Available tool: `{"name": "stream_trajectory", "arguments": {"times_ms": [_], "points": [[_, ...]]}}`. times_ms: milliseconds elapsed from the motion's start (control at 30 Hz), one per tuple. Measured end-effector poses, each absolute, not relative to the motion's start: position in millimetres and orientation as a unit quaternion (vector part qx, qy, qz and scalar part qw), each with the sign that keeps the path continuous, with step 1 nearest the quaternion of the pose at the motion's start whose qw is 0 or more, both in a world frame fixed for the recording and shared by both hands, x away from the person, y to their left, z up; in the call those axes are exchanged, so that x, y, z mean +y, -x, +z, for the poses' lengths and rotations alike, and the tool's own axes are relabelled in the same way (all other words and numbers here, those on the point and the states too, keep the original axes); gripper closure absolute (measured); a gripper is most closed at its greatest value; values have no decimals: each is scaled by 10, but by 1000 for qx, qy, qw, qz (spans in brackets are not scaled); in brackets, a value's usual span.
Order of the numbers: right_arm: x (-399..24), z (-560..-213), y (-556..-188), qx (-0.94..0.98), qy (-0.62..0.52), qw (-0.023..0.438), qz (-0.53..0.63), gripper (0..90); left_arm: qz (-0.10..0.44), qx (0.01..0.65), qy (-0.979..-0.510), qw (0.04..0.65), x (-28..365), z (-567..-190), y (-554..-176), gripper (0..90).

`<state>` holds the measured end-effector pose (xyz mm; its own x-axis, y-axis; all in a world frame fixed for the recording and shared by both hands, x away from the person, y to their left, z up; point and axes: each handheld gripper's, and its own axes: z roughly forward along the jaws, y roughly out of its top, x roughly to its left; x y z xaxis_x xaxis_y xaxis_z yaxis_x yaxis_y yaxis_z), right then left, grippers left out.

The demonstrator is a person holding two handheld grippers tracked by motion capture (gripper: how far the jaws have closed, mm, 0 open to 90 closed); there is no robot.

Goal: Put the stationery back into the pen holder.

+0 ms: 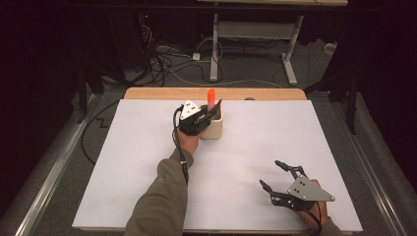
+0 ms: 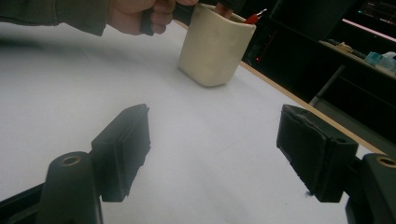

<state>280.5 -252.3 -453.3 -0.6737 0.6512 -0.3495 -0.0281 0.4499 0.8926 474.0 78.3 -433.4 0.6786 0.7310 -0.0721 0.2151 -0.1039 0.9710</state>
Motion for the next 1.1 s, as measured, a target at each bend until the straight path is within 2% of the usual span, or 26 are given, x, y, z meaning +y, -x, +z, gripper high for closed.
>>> {"name": "stream_trajectory", "arguments": {"times_ms": [533, 633, 867, 1000, 1100], "points": [[-2515, -4532, -2802, 778, -197, 352, 482, 263, 221, 334, -716, 572, 790, -4369, -4725, 704], [-2514, -4535, -2803, 779, -196, 351, 482, 267, 221, 338, -717, 569, 795, -4371, -4727, 662], [-2515, -4532, -2801, 778, -195, 352, 483, 267, 220, 335, -722, 564, 786, -4376, -4728, 659], [-2516, -4531, -2803, 778, -195, 351, 483, 266, 230, 342, -722, 555, 793, -4359, -4720, 588], [-2514, -4531, -2802, 778, -196, 351, 483, 267, 225, 344, -723, 555, 806, -4363, -4724, 572]]}}
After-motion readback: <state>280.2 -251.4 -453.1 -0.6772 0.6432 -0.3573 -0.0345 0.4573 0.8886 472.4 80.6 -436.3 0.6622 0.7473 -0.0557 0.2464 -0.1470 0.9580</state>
